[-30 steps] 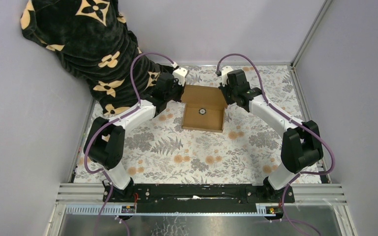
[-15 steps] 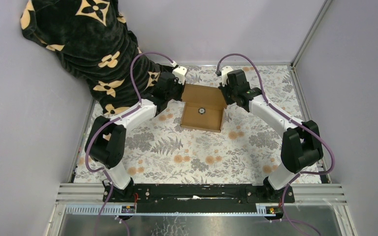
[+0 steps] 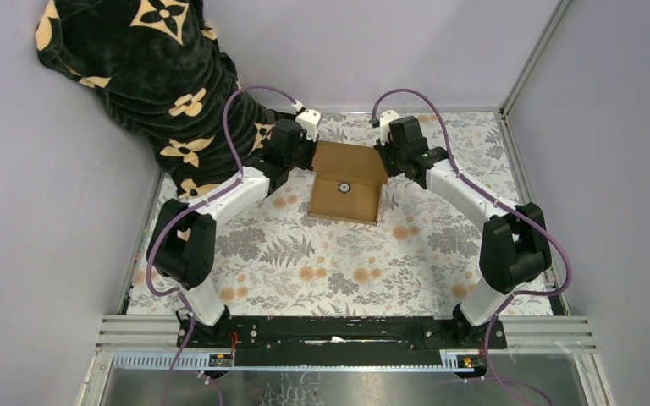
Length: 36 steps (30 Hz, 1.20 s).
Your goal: Fold the paper box
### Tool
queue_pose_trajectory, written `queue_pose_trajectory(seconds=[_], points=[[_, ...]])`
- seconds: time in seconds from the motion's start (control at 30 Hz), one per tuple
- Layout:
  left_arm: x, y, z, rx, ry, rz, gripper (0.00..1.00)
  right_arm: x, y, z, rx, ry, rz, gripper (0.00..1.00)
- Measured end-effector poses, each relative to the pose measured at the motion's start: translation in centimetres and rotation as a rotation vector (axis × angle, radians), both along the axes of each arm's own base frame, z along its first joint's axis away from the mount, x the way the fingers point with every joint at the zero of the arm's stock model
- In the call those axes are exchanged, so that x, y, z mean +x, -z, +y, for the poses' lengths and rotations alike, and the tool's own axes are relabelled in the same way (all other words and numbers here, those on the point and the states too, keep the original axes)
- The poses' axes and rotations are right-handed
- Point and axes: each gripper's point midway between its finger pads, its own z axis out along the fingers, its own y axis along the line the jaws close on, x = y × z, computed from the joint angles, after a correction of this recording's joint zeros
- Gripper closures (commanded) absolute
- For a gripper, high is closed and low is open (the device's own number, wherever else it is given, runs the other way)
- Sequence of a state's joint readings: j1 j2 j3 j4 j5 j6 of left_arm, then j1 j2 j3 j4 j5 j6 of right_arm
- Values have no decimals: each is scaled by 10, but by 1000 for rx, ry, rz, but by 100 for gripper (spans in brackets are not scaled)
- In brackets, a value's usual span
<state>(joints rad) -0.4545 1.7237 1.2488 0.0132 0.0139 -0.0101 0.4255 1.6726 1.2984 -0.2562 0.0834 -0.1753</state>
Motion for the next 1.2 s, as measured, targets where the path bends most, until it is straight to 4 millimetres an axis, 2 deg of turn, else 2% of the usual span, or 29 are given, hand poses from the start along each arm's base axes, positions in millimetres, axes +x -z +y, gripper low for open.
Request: queue_pose_trajectory(seconds=[0.17,0.4,0.63,0.77,0.93,1.2], points=[[-1,4,1,34,18,16,78,-1,3,3,5,-22,14,94],[2,-2,6,82,50,1,65,-3,5,4,18,-83,49,94],[8,-19,32,93,21,-37,58,-8,3,5,23,-140,79,94],[9,-30,43,91,5,-57,48,-10,4,8,26,-165,97,94],[6,-39,48,58,32,-69,45,-12,5,10,31,-184,103,94],[-3,-31,40,2,139,-15,42,-12,5,10,26,-192,101,94]])
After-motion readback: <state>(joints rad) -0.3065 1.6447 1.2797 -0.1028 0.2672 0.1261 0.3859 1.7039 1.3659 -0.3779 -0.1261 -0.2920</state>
